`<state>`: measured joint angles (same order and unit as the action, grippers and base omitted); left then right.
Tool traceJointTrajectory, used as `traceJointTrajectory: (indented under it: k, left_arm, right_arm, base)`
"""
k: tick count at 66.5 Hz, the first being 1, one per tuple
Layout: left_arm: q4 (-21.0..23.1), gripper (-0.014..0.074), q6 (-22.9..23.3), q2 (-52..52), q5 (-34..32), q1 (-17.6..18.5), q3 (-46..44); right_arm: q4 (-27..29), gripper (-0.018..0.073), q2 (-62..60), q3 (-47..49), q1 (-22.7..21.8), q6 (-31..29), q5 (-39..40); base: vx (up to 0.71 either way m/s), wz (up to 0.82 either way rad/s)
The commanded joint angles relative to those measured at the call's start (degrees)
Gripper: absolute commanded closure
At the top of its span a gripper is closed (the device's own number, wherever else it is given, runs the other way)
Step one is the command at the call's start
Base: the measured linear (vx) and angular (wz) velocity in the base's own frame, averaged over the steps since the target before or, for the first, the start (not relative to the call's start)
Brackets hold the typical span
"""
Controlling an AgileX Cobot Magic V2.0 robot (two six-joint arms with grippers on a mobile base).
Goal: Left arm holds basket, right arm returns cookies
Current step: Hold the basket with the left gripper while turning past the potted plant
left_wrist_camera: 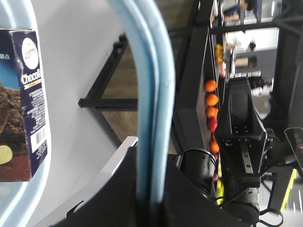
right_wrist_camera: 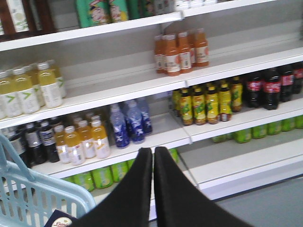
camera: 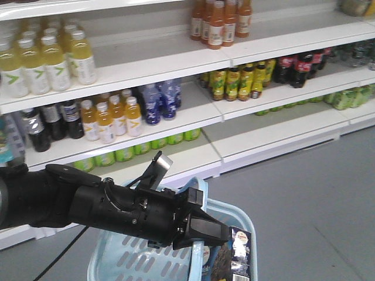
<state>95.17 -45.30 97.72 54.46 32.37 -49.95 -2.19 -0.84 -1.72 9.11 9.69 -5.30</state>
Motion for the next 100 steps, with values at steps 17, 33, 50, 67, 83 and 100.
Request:
traceJointTrajectory:
  k: [17, 33, 50, 67, 83, 100]
  left_arm:
    - [4.2, 0.0603, -0.1, -2.8, 4.2, 0.3, -1.5]
    - [4.2, 0.0603, -0.1, -2.8, 4.2, 0.3, -1.5]
    - [4.2, 0.0603, -0.1, -2.8, 4.2, 0.3, -1.5]
    - [4.2, 0.0603, -0.1, -2.8, 4.2, 0.3, -1.5]
    - [4.2, 0.0603, -0.1, -2.8, 4.2, 0.3, -1.5]
    - [4.2, 0.0603, -0.1, -2.8, 4.2, 0.3, -1.5]
  right_arm:
    - [-0.1, 0.0568, -0.4, 0.1, -0.2, -0.3, 4.4]
    - [-0.1, 0.0568, -0.4, 0.1, -0.2, -0.3, 4.4]
    - [-0.1, 0.0568, -0.4, 0.1, -0.2, -0.3, 4.4]
    - [-0.1, 0.0568, -0.4, 0.1, -0.2, -0.3, 4.4]
    - [-0.1, 0.0568, -0.4, 0.1, -0.2, -0.3, 4.4]
    - [-0.1, 0.0568, -0.4, 0.1, -0.2, -0.3, 4.4]
  base:
    - [0.22, -0.78]
    - [0.19, -0.74]
    - [0.18, -0.68]
    - [0.17, -0.66]
    - [0.16, -0.62]
    - [0.15, -0.57]
